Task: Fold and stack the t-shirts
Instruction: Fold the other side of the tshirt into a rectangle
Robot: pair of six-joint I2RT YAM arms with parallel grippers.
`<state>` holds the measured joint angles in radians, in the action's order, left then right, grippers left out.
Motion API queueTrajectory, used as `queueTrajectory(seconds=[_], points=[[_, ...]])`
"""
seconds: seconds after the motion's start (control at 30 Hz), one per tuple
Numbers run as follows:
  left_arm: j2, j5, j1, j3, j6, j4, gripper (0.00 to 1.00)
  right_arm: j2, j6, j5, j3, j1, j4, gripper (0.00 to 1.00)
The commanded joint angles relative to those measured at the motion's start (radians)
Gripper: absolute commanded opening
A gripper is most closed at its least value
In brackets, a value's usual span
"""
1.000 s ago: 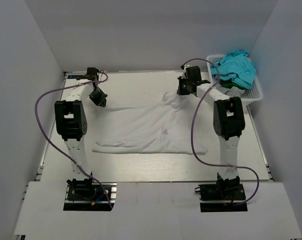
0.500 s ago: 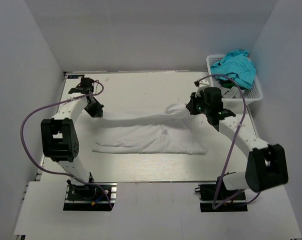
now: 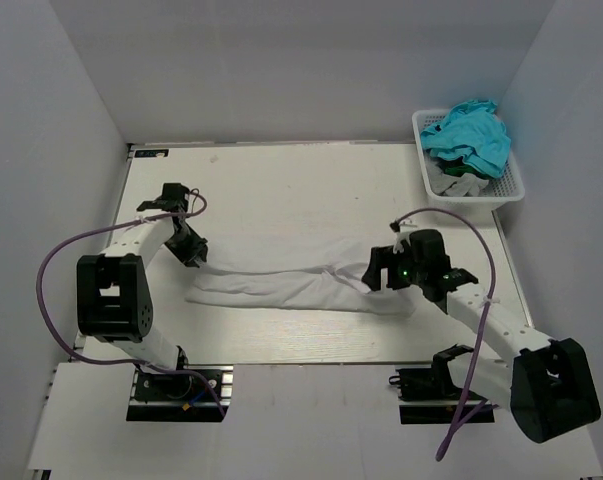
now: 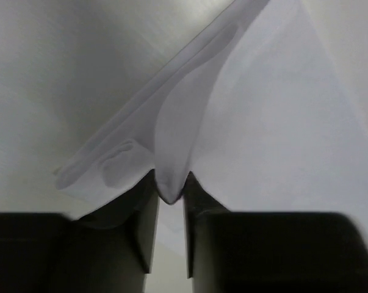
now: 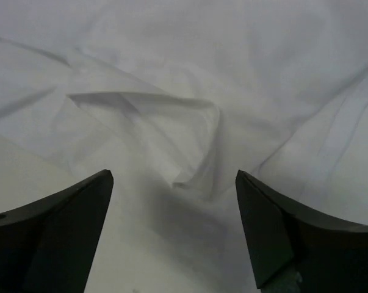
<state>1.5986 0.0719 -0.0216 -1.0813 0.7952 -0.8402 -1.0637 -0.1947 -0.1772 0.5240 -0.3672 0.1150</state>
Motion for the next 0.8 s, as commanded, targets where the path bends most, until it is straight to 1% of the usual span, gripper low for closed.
queueTrajectory(seconds=[0.0, 0.03, 0.07, 0.1, 0.13, 0.17, 0.23, 0.33, 0.37, 0.47, 0.5, 0.53, 0.57, 0.6, 0.7, 0.77], points=[[-0.039, 0.052, -0.001, 0.018, 0.015, -0.043, 0.43, 0.024, -0.083, -0.093, -0.021, -0.016, 0.128, 0.9], [-0.039, 0.09, -0.001, 0.0, 0.015, -0.065, 0.52, 0.056, -0.087, -0.099, -0.022, -0.021, 0.152, 0.9], [-0.051, 0.113, -0.001, -0.038, 0.015, -0.109, 0.76, 0.092, -0.092, -0.096, -0.013, -0.024, 0.19, 0.9], [-0.051, 0.136, -0.001, -0.063, 0.027, -0.135, 0.87, 0.131, -0.088, -0.09, -0.001, -0.022, 0.202, 0.9], [-0.063, 0.167, -0.001, -0.089, 0.027, -0.158, 0.95, 0.158, -0.089, -0.079, 0.016, -0.018, 0.216, 0.9], [-0.063, 0.167, -0.001, -0.138, 0.027, -0.174, 0.98, 0.175, -0.088, -0.071, 0.027, -0.019, 0.218, 0.9], [-0.074, 0.181, -0.001, -0.189, 0.027, -0.189, 1.0, 0.217, -0.071, -0.045, 0.063, -0.019, 0.181, 0.9], [-0.063, 0.157, -0.001, -0.302, -0.002, -0.201, 1.0, 0.176, -0.06, -0.059, 0.119, -0.016, 0.111, 0.9], [-0.049, 0.143, -0.001, -0.313, -0.011, -0.192, 1.0, 0.142, -0.06, -0.082, 0.129, -0.018, 0.095, 0.9], [-0.022, 0.045, -0.014, -0.302, -0.053, -0.119, 1.0, 0.013, -0.069, -0.126, 0.159, -0.021, -0.021, 0.9], [-0.009, -0.018, -0.014, -0.302, -0.063, -0.085, 1.0, -0.019, -0.068, -0.154, 0.177, -0.021, -0.035, 0.9], [0.003, -0.036, -0.014, -0.292, -0.063, -0.074, 1.0, -0.106, -0.065, -0.188, 0.194, -0.022, -0.052, 0.9], [0.029, -0.053, -0.014, -0.292, -0.073, -0.074, 1.0, -0.134, -0.063, -0.199, 0.205, -0.025, -0.067, 0.9], [0.04, -0.088, -0.014, -0.281, -0.083, -0.048, 1.0, -0.204, -0.057, -0.226, 0.209, -0.026, -0.077, 0.9], [0.064, -0.124, -0.014, -0.259, -0.083, -0.028, 1.0, -0.284, -0.031, -0.226, 0.223, -0.039, -0.097, 0.9], [0.064, -0.124, -0.014, -0.24, -0.093, -0.014, 1.0, -0.323, 0.006, -0.226, 0.243, -0.047, -0.054, 0.9]])
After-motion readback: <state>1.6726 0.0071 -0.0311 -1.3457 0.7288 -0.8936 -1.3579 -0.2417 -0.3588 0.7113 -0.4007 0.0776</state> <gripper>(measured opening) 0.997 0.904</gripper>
